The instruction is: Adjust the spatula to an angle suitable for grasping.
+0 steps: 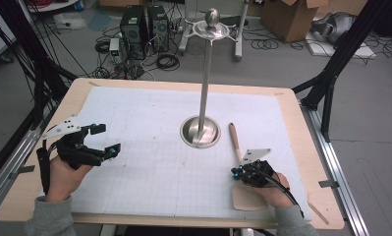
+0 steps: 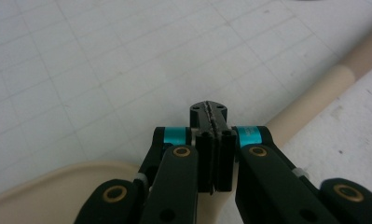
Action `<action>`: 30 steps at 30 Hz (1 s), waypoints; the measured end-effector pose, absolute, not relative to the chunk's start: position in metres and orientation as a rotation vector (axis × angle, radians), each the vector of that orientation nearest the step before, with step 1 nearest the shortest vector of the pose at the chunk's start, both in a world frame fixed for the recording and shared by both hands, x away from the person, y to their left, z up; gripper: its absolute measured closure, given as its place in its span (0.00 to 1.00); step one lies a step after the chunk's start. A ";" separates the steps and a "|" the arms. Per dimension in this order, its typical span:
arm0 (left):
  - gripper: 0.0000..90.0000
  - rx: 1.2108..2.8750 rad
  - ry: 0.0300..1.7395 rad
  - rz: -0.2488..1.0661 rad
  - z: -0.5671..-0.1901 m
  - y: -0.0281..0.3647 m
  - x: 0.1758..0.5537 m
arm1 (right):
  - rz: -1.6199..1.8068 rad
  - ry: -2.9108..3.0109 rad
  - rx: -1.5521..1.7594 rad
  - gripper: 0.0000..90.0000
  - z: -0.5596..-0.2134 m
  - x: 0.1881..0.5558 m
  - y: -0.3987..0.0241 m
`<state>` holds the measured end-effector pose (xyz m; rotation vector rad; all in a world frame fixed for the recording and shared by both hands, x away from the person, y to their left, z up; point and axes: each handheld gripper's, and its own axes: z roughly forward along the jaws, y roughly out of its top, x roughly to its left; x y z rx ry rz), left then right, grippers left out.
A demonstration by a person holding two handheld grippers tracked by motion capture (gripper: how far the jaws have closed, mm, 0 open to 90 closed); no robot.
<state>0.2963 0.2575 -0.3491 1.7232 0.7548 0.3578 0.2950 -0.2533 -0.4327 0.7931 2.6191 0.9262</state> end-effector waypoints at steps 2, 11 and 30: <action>0.02 1.724 0.755 0.359 -0.349 0.257 0.296 | 0.912 2.612 0.810 1.00 -0.433 0.295 -0.258; 0.02 1.725 0.754 0.356 -0.349 0.255 0.297 | 0.886 2.571 0.888 1.00 -0.432 0.296 -0.278; 0.02 1.728 0.755 0.356 -0.350 0.254 0.298 | 0.814 2.552 0.966 1.00 -0.430 0.303 -0.298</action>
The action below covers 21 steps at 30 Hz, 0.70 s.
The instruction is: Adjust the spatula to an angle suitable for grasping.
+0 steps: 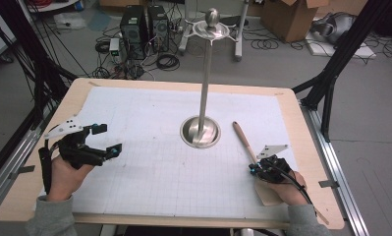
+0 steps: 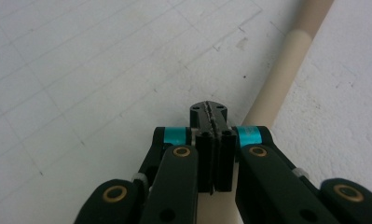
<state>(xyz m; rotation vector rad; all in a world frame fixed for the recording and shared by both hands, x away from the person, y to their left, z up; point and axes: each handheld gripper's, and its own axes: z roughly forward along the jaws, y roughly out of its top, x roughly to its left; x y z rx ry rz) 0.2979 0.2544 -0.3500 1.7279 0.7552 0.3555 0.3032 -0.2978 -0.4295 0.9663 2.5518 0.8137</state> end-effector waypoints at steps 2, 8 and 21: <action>0.02 1.726 0.756 0.355 -0.350 0.255 0.298 | 0.811 2.548 0.967 1.00 -0.430 0.304 -0.300; 0.02 1.725 0.755 0.357 -0.350 0.255 0.297 | 0.802 2.539 0.990 1.00 -0.429 0.304 -0.305; 0.02 1.728 0.756 0.355 -0.350 0.254 0.297 | 0.907 2.474 0.989 1.00 -0.411 0.306 -0.306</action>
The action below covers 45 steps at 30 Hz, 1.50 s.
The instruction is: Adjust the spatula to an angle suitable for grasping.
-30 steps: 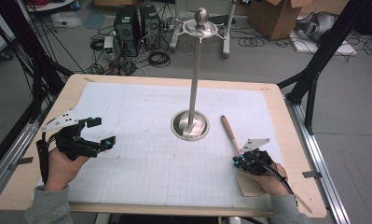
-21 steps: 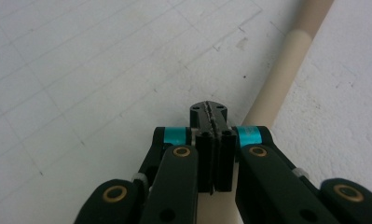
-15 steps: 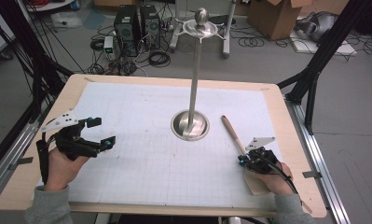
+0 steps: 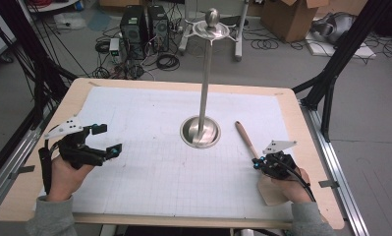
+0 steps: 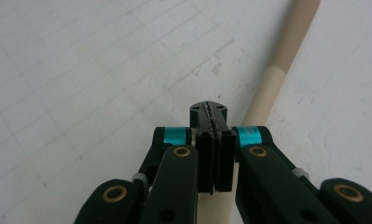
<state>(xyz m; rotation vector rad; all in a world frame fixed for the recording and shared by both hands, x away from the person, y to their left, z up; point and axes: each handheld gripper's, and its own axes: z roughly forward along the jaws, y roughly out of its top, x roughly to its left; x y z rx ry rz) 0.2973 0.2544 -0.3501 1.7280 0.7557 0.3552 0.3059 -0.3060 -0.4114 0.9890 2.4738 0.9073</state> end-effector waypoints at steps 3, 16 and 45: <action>0.02 1.729 0.758 0.354 -0.351 0.255 0.298 | 0.927 2.461 0.988 1.00 -0.407 0.310 -0.305; 0.02 1.726 0.762 0.358 -0.351 0.257 0.296 | 1.035 2.350 1.031 1.00 -0.403 0.335 -0.308; 0.02 1.714 0.782 0.368 -0.352 0.264 0.293 | 1.004 2.376 1.209 1.00 -0.430 0.374 -0.320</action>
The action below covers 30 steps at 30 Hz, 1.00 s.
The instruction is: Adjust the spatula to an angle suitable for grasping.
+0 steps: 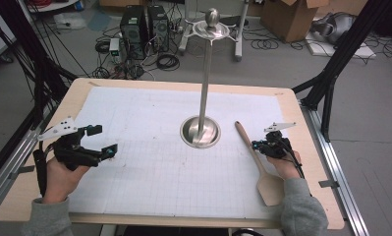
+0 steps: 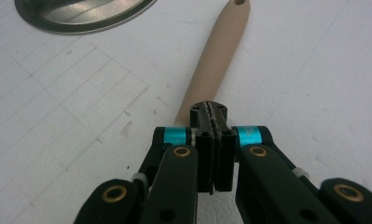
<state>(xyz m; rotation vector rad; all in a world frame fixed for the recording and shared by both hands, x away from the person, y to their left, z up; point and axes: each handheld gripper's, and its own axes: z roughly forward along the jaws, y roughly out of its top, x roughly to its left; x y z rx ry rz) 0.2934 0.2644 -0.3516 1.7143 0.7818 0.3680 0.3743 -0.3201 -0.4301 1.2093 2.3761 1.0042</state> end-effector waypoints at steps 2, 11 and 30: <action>0.02 1.719 0.781 0.370 -0.351 0.264 0.293 | 0.997 2.381 1.207 1.00 -0.430 0.375 -0.320; 0.02 1.720 0.782 0.366 -0.352 0.264 0.294 | 0.974 2.446 1.141 1.00 -0.427 0.380 -0.312; 0.02 1.730 0.784 0.366 -0.354 0.262 0.294 | 1.049 2.494 1.060 1.00 -0.430 0.382 -0.306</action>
